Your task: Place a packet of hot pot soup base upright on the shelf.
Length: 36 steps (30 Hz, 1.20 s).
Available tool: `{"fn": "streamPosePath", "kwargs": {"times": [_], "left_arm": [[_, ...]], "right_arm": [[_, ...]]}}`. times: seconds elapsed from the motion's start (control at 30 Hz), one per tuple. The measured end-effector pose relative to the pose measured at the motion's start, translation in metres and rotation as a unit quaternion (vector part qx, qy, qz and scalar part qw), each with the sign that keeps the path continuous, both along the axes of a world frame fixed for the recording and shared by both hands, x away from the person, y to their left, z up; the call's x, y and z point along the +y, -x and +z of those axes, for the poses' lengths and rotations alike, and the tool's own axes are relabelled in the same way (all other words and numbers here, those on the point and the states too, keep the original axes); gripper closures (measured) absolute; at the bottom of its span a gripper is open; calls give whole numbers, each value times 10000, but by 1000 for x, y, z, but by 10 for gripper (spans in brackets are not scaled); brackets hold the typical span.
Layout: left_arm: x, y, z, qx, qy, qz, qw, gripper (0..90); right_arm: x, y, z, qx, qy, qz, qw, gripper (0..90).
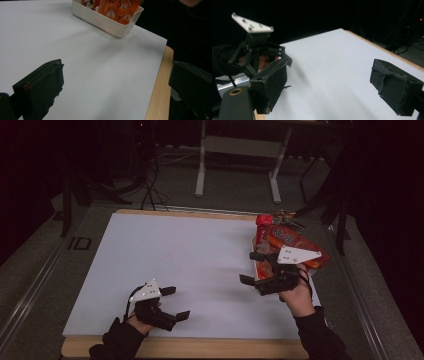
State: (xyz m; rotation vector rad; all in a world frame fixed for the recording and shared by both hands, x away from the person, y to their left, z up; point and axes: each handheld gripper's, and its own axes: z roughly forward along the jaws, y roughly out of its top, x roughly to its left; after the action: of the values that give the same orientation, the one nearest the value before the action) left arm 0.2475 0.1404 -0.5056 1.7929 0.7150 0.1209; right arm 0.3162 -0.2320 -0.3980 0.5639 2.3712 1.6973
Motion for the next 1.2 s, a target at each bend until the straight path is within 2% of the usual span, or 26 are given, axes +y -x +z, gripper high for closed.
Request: {"fn": "streamPosePath", "kwargs": {"times": [0.23,0.77,0.87,0.93,1.03,1.2], "left_arm": [[0,1,0,-34,-1,-7,10000,1],[-1,2,0,-54,-12,-11,10000,1],[-1,2,-1,-49,-29,-26,10000,1],[-1,2,-2,-40,-23,-21,10000,1],[-2,2,-2,-58,-50,-35,10000,1],[-4,3,-2,-82,-68,-71,9999,1]], "right_arm": [[3,6,-24,128,267,-23,9996,146],[-17,24,-50,368,280,-305,9985,145],[-23,30,-60,404,394,-373,9977,146],[-25,31,-65,486,368,-368,9975,146],[-27,33,-69,475,465,-461,9967,145],[-31,33,-71,540,345,-546,9964,145]]}}
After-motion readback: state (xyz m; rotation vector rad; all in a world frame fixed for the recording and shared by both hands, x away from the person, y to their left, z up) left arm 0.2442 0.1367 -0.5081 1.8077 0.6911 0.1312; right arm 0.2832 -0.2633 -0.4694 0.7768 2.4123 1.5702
